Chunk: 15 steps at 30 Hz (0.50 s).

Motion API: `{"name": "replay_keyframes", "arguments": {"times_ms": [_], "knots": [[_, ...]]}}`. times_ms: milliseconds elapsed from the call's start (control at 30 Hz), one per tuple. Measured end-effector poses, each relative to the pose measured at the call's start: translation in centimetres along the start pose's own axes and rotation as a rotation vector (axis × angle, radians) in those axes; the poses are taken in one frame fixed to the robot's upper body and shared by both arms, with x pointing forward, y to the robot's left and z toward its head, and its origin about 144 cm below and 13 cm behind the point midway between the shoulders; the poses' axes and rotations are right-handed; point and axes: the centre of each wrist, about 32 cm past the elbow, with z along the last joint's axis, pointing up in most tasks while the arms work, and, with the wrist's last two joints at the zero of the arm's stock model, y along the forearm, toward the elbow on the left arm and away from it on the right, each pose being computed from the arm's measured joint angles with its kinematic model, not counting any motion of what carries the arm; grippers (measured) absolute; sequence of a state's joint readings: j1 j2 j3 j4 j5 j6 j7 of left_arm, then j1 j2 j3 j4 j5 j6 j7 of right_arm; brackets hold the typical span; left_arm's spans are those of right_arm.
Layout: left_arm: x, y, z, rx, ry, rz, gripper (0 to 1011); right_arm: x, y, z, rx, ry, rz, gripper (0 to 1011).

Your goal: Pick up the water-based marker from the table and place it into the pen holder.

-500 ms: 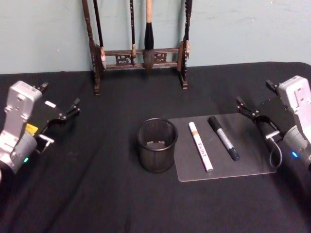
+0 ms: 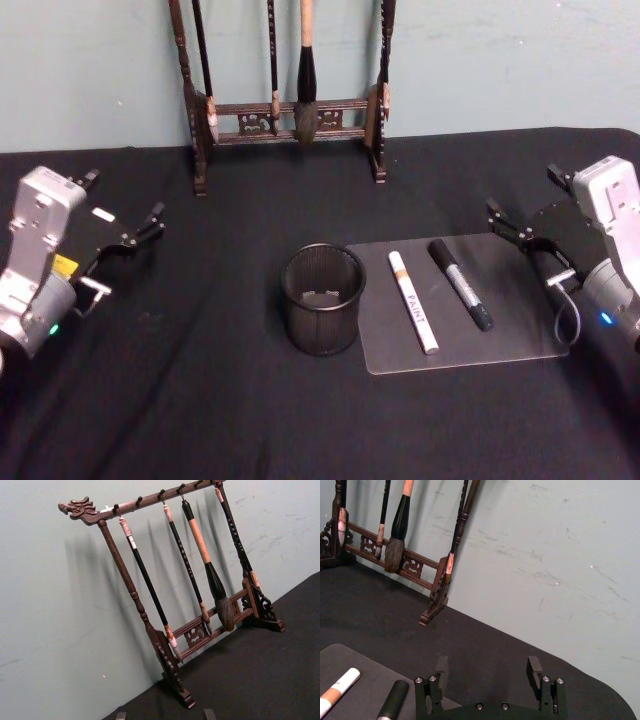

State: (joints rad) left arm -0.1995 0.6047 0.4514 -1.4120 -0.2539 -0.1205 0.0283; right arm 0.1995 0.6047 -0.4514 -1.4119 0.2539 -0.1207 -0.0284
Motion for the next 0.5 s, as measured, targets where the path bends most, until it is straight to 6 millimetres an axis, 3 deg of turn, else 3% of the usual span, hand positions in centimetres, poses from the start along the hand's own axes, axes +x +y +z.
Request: {"name": "replay_keyframes", "arguments": {"times_ms": [500], "knots": [[0.0, 0.0, 0.0, 0.0, 0.0, 0.0, 1001, 0.0, 0.0, 0.0, 0.0, 0.0, 0.0, 1000]]}}
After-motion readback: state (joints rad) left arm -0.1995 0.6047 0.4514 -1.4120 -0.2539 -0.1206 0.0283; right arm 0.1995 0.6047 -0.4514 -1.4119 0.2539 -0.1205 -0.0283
